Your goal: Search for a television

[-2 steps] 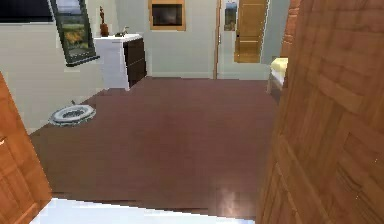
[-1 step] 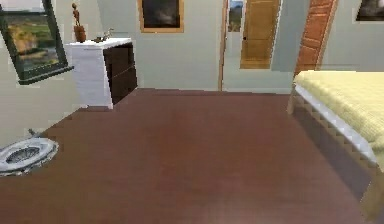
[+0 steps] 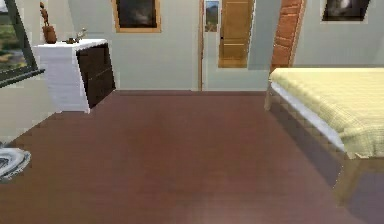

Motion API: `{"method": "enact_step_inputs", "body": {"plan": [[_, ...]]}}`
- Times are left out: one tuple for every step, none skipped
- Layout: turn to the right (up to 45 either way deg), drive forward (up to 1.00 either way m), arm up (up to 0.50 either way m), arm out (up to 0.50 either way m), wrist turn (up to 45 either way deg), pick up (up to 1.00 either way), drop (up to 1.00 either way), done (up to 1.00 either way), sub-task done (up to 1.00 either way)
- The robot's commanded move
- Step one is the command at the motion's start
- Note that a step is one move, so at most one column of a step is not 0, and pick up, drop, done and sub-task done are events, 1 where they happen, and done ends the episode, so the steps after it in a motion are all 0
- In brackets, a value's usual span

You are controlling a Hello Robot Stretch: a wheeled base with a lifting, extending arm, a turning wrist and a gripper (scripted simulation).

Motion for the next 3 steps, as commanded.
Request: {"method": "enact_step_inputs", "body": {"plan": [[0.0, 0.4, 0.0, 0.0, 0.0, 0.0, 0.0, 0.0, 0.0], [12.0, 0.0, 0.0, 0.0, 0.0, 0.0, 0.0, 0.0, 0.0], [3.0, 0.0, 0.0, 0.0, 0.0, 0.0, 0.0, 0.0, 0.0]]}}
